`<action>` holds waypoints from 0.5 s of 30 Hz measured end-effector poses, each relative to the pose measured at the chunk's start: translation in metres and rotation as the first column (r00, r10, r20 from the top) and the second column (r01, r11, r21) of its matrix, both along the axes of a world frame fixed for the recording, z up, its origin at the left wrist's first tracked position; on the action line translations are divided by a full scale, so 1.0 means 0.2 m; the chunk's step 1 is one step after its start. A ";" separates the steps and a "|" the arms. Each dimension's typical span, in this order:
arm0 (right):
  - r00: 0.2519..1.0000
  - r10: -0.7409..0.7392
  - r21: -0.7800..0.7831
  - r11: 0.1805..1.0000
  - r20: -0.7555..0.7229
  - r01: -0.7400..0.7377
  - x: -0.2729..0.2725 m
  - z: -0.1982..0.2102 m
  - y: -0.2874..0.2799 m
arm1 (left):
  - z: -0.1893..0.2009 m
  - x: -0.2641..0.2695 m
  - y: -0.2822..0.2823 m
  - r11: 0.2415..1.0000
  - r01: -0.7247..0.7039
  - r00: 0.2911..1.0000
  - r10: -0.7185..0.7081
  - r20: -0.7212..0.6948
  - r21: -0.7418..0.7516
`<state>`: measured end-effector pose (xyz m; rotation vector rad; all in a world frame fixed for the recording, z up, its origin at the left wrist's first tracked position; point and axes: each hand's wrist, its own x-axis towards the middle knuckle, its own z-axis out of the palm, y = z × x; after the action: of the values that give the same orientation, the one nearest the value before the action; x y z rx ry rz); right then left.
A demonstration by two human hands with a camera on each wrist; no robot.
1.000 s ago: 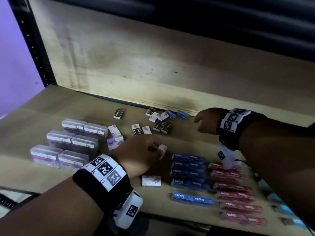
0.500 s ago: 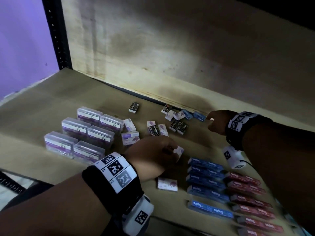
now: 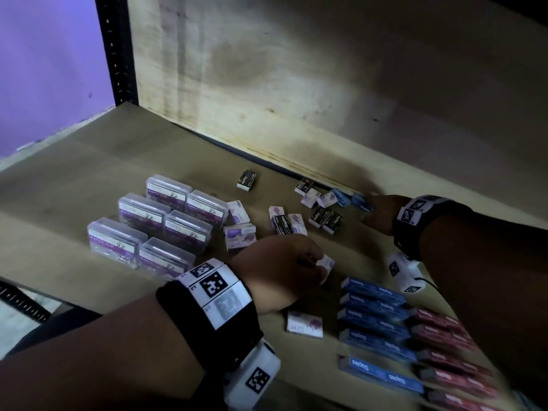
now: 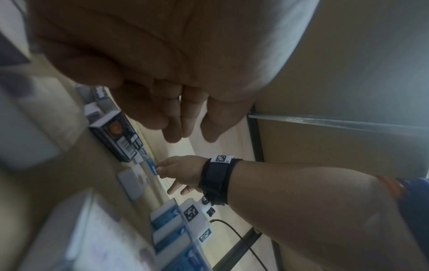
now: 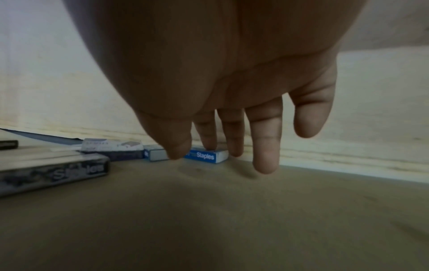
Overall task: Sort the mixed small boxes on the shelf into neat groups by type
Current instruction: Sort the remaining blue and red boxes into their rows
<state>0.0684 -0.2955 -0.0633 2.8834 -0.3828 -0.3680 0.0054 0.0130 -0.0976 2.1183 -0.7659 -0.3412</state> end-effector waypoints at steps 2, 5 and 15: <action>0.999 0.021 0.012 1.000 0.026 -0.021 0.01 -0.01 0.00 | 0.00 0.00 0.00 1.000 -0.005 1.000 0.005 -0.002 0.003; 0.997 0.058 0.020 0.998 0.052 -0.059 0.03 -0.01 0.00 | 0.00 -0.01 -0.01 1.000 -0.019 1.000 0.019 -0.014 -0.003; 0.999 0.020 -0.012 1.000 0.036 -0.020 0.07 -0.03 0.01 | -0.01 0.00 0.01 0.999 -0.033 0.999 0.033 -0.026 -0.012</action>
<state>0.0815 -0.2932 -0.0694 2.8838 -0.3604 -0.3093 0.0052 0.0140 -0.0987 2.1088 -0.7158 -0.3447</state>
